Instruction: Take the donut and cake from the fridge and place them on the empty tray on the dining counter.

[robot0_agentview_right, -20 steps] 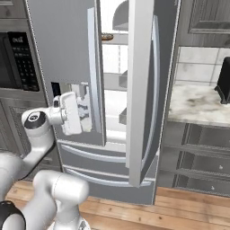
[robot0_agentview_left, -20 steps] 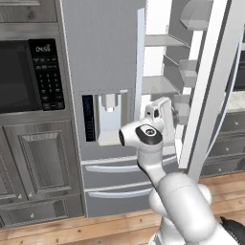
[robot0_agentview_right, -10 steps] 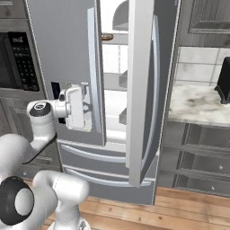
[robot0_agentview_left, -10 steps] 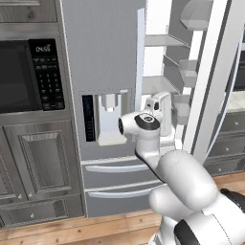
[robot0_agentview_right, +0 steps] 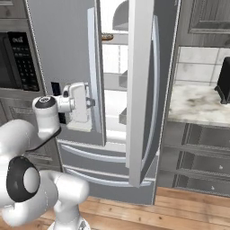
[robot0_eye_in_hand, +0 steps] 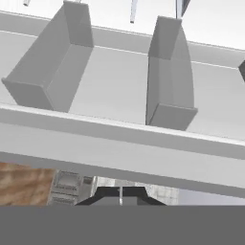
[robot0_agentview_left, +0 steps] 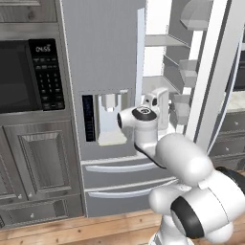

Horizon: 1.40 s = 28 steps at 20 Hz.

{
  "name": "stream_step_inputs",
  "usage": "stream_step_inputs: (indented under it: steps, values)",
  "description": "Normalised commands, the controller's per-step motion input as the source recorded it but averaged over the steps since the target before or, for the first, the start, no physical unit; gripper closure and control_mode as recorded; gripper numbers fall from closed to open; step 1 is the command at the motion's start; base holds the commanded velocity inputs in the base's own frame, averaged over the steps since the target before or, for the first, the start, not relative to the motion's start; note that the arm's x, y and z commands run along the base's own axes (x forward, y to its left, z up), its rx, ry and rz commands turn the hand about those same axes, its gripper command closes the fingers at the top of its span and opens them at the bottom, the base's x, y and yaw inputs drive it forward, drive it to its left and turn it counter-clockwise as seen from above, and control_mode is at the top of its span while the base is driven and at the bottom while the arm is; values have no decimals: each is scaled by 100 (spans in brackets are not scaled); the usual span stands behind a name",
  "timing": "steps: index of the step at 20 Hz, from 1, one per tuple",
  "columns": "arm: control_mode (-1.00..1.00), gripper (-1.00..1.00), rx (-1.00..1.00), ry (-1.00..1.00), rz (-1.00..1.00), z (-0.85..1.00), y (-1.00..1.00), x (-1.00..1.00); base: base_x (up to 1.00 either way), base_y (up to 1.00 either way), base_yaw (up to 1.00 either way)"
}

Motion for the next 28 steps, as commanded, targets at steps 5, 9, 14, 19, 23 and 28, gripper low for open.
stream_step_inputs:
  steps: [5, 9, 14, 19, 23, 28]
  values:
    - [-100, 100, 3, -1, -1, 0, -26, 31, 0, 0, 0]
    - [-100, 100, 5, -2, -1, 0, -24, 28, 0, 0, 0]
    - [-100, 100, 4, -2, 0, 0, -22, 26, 0, 0, 0]
    - [-100, 100, 5, -3, 0, 0, -31, 18, 0, 0, 0]
    - [-100, 100, 6, -4, 0, 0, -41, 11, 0, 0, 0]
    - [-100, 100, 5, -6, 0, 0, -37, 6, 0, 0, 0]
